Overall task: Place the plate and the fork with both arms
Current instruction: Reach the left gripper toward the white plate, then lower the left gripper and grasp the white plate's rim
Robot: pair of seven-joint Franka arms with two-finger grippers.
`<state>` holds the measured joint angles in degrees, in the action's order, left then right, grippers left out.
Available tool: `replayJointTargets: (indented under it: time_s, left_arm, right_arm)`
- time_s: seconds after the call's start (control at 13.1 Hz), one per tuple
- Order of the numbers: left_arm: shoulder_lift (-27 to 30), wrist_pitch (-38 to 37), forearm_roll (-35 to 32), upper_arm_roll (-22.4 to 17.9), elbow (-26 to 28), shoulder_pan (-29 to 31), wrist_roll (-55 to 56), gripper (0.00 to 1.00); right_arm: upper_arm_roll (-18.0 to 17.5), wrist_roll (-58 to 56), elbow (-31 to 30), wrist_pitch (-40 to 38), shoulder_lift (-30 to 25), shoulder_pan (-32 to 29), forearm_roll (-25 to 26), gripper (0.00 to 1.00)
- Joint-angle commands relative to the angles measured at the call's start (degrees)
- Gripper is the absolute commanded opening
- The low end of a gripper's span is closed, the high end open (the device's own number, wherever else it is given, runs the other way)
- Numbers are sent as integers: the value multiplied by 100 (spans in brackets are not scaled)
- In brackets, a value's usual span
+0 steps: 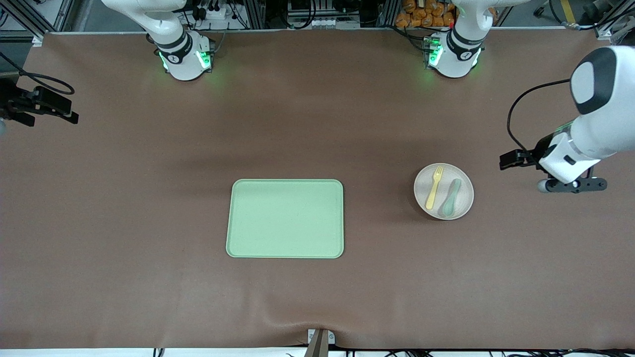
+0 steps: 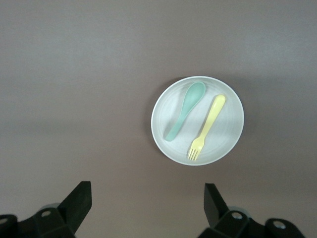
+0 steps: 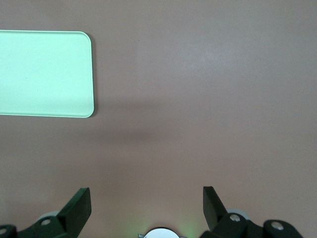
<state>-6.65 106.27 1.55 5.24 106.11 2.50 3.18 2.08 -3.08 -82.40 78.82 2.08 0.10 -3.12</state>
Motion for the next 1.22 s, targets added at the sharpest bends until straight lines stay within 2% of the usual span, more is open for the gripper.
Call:
replayJointTargets:
  time_s: [0.0,0.91,1.14]
  left_arm:
    - [-29,279,240,30,155,23,-107,100]
    - [-1162,1527,240,320,190,-56,-134,100]
    - [-1496,2037,188,390,269,-56,-256,100]
  right_arm:
    - [12,18,22,-15,-23,104,22,100]
    - [12,18,22,-7,-23,113,22,100]
    - [21,10,22,-7,-15,78,13,100]
